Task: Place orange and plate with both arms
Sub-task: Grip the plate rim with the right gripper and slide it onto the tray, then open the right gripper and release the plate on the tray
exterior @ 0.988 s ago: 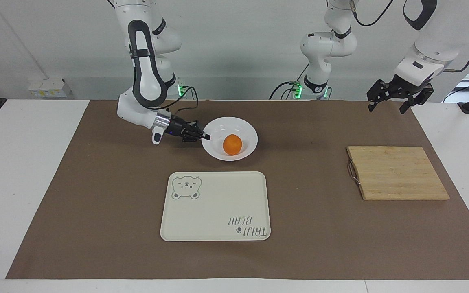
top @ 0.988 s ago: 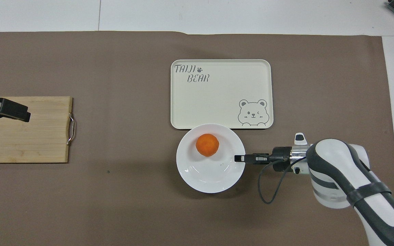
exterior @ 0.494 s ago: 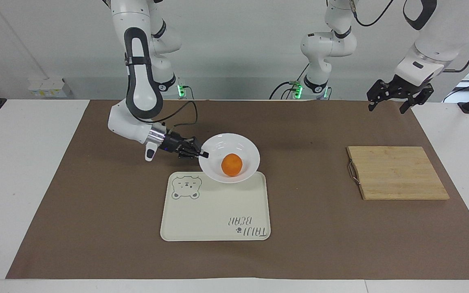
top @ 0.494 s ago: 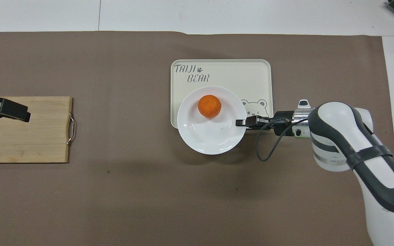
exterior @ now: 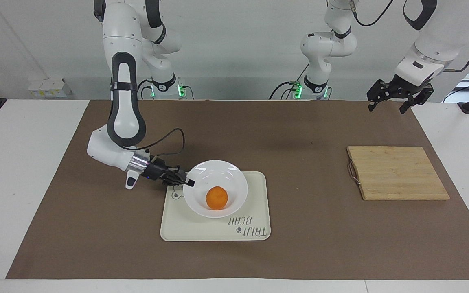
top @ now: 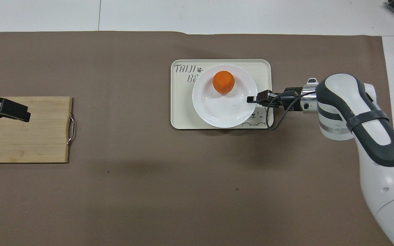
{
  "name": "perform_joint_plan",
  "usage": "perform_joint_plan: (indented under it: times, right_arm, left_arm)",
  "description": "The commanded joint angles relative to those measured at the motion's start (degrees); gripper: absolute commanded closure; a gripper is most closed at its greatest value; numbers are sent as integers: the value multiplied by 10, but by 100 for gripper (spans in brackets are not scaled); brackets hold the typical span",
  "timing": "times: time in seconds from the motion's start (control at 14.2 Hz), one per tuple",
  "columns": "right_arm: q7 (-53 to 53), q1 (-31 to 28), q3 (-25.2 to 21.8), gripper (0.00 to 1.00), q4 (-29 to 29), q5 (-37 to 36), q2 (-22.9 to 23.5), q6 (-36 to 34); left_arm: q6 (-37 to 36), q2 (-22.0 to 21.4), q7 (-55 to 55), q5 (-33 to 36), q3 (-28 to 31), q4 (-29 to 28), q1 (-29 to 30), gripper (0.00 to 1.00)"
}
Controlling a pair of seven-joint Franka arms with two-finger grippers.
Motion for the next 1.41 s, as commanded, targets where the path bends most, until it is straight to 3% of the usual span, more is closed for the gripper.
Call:
perform_joint_plan:
  times: [0.0, 0.63, 0.71, 0.78, 0.85, 0.92, 1.13, 1.34]
  right_arm:
    - [11, 0, 3, 100, 18, -24, 13, -8]
    - [12, 14, 2, 100, 4, -43, 13, 32]
    - [12, 14, 3, 96, 7, -56, 13, 33]
    - [10, 15, 2, 65, 8, -70, 14, 35]
    - [7, 16, 3, 12, 8, -84, 14, 45]
    - [2, 16, 2, 0, 9, -90, 15, 49]
    - [9, 13, 0, 0, 17, -93, 7, 65]
    - [25, 13, -9, 0, 26, -156, -8, 67]
  left_arm:
    - [10, -16, 2, 8, -3, -19, 4, 0]
    - [10, -16, 2, 8, -3, -19, 4, 0]
    - [10, -16, 2, 8, -3, -19, 4, 0]
    - [10, -16, 2, 8, -3, -19, 4, 0]
    - [10, -16, 2, 8, -3, -19, 4, 0]
    - [10, -16, 2, 8, -3, -19, 4, 0]
    - [10, -16, 2, 8, -3, -19, 4, 0]
    - [10, -16, 2, 8, -3, -19, 4, 0]
